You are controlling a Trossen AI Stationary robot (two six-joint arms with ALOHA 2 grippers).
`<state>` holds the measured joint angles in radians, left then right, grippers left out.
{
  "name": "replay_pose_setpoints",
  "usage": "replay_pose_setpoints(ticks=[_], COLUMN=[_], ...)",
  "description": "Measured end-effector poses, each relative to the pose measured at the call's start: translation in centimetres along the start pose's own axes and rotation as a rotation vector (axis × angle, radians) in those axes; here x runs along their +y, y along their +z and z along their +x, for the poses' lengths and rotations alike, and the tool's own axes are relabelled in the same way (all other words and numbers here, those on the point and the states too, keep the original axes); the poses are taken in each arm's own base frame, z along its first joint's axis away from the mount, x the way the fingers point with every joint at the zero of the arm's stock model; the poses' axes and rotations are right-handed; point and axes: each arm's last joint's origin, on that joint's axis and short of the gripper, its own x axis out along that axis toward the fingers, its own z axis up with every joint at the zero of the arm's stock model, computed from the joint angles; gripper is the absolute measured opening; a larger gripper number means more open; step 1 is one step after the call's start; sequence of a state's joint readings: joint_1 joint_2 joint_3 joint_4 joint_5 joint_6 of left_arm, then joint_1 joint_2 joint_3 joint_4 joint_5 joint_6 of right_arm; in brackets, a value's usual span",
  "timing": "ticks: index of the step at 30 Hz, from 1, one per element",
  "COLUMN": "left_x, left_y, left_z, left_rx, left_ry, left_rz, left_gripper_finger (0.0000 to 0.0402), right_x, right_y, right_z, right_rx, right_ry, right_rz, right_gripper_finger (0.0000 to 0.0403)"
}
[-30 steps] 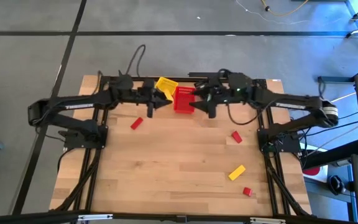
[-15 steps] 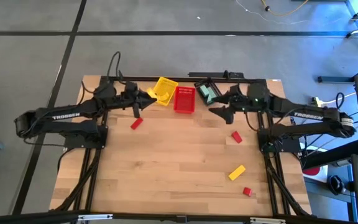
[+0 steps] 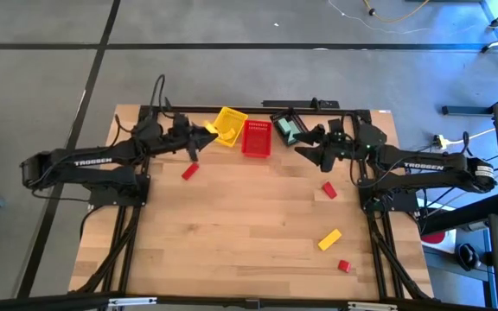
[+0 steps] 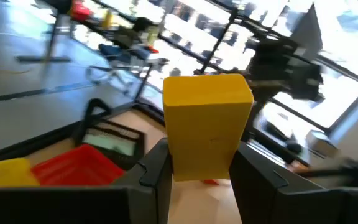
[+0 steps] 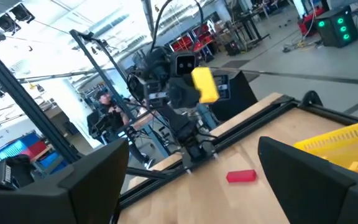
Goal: Sort & place blocks by color
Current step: Put the top yellow block into the yellow bin
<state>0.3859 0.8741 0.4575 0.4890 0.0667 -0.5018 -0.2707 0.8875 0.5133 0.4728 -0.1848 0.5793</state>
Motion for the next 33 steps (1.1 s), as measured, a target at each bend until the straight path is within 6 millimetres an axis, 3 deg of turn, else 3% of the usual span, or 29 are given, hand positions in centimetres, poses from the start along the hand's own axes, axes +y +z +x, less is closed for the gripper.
replay_pose_setpoints(ticks=[4, 9, 17, 22, 26, 33], left_x=[1.0, 3.6, 11.7, 15.3, 16.4, 15.9], left_y=[0.6, 1.9, -0.3, -2.5, -3.7, -4.0], left_z=[2.0, 6.3, 12.8, 15.0, 15.7, 16.1], left_rx=[0.105, 0.356, 0.771, 0.858, 0.891, 0.885], left_ry=[0.176, 0.353, 0.621, 0.680, 0.697, 0.729], left_rz=[0.016, 0.036, 0.038, 0.003, -0.011, 0.033], left_gripper_finger=[0.0119, 0.0119, 0.0119, 0.0119, 0.0118, 0.0135], right_x=[-0.2, -0.3, -0.5, -0.6, -0.6, -0.6], right_y=[0.0, 0.0, -0.4, -0.5, -0.5, -0.5], right_z=[0.0, 0.0, 0.0, 0.0, 0.0, 0.0], right_rx=[-0.018, -0.032, 0.012, 0.024, 0.024, 0.020], right_ry=[-0.041, -0.066, -0.094, -0.102, -0.102, -0.108], right_rz=[-0.011, -0.011, 0.029, 0.032, 0.035, 0.056], right_gripper_finger=[0.0358, 0.0358, 0.0358, 0.0358, 0.0358, 0.0358])
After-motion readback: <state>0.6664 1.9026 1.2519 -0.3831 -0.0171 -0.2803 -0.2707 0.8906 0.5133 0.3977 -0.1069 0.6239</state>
